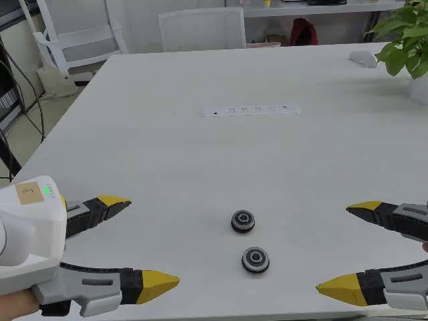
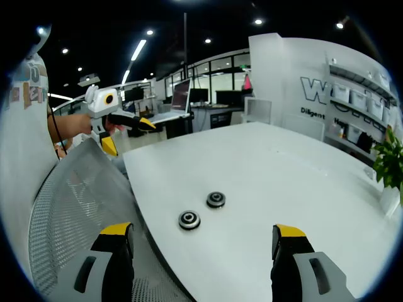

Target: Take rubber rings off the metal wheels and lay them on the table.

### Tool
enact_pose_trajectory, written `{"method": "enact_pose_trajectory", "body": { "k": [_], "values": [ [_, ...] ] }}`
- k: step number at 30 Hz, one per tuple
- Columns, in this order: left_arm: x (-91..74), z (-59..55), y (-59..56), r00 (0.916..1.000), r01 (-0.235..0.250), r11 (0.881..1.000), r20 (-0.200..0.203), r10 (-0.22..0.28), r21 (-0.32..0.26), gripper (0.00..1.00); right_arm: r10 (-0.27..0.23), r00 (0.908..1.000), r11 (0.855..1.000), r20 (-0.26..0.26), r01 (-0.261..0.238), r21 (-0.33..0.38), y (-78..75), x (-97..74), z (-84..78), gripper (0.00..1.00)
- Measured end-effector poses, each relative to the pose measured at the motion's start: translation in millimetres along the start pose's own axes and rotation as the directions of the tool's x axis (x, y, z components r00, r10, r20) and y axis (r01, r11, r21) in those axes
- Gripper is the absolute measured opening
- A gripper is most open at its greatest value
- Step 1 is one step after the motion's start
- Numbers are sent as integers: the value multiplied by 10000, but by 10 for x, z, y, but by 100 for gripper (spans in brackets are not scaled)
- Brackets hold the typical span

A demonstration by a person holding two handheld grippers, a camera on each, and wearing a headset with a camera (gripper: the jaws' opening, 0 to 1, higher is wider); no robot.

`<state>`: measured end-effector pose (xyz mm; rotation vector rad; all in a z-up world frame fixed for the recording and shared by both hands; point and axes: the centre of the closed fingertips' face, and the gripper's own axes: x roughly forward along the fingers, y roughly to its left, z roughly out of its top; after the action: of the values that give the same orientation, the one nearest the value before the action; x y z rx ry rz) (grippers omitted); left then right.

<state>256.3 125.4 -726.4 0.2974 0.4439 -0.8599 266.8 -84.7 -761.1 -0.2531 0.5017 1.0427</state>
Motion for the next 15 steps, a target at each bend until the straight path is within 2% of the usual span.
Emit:
{"method": "enact_pose_trajectory", "body": {
  "k": [10, 15],
  "values": [
    [-15, -14, 7, 9999, -80, 10000, -146, 80, 15, 83, 0, 10000, 10000, -35, 0, 2, -3, -17, -22, 88],
    [-25, -24, 11, 9999, -147, 9999, -81, 146, -73, 84, 58, 9999, 10000, -93, -58, -28, 12, -12, -34, 88]
  ]
}}
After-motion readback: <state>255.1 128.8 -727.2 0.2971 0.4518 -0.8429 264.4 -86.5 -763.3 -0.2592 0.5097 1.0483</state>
